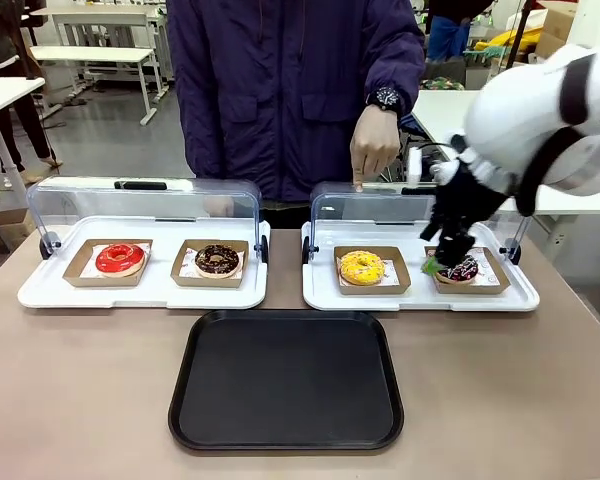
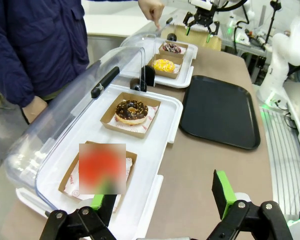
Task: Move the third donut from the left to the tray.
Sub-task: Pick up the Paper togo box containing the Donut indicated by the person and place it on the Handle tray.
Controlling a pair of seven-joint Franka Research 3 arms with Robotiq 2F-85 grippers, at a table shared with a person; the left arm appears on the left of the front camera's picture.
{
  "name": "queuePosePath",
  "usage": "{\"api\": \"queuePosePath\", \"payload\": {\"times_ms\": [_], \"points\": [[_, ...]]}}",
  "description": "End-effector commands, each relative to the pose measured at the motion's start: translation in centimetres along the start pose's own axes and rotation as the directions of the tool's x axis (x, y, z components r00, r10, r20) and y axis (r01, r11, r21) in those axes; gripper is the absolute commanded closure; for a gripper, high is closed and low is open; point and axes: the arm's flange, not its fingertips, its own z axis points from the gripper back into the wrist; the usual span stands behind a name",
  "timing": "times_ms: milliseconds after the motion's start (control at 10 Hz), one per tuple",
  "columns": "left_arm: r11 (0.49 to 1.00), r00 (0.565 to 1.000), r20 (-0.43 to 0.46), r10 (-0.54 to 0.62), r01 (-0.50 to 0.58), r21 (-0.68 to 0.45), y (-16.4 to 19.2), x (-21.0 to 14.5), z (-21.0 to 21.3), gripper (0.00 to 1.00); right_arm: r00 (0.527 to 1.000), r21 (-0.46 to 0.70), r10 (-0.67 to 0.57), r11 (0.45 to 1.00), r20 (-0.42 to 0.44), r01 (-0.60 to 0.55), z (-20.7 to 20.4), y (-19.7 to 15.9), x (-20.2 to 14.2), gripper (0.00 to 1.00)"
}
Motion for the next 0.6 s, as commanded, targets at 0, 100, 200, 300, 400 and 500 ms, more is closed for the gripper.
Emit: {"api": "queuePosePath", "payload": {"times_ms": [0, 100, 200, 300, 400, 500], "points": [[1.0, 1.0, 0.002, -0.008, 0.008, 0.0, -0.1, 0.2, 0.0, 0.0, 0.996, 0.008, 0.001, 1.0, -0.093, 0.0, -2.2, -1.9, 2.0, 0.0], [1.0, 1.0, 0.002, -0.008, 0.008, 0.0, -0.1, 0.2, 0.0, 0.0, 0.993, 0.023, 0.021, 1.0, -0.118, -0.018, -3.6, -1.9, 2.6, 0.0], [1.0, 1.0, 0.002, -0.008, 0.008, 0.0, -0.1, 0.2, 0.0, 0.0, 0.992, 0.024, 0.031, 0.999, -0.123, -0.028, -4.7, -1.7, 3.0, 0.0], [1.0, 1.0, 0.002, -0.008, 0.008, 0.0, -0.1, 0.2, 0.0, 0.0, 0.989, 0.02, 0.049, 0.999, -0.137, -0.047, -5.6, -1.6, 3.6, 0.0], [1.0, 1.0, 0.002, -0.008, 0.008, 0.0, -0.1, 0.2, 0.0, 0.0, 0.987, 0.016, 0.058, 0.998, -0.152, -0.056, -6.3, -1.8, 3.9, 0.0], [1.0, 1.0, 0.002, -0.008, 0.008, 0.0, -0.1, 0.2, 0.0, 0.0, 0.983, 0.005, 0.065, 0.998, -0.173, -0.065, -7.1, -2.1, 4.0, 0.0]]}}
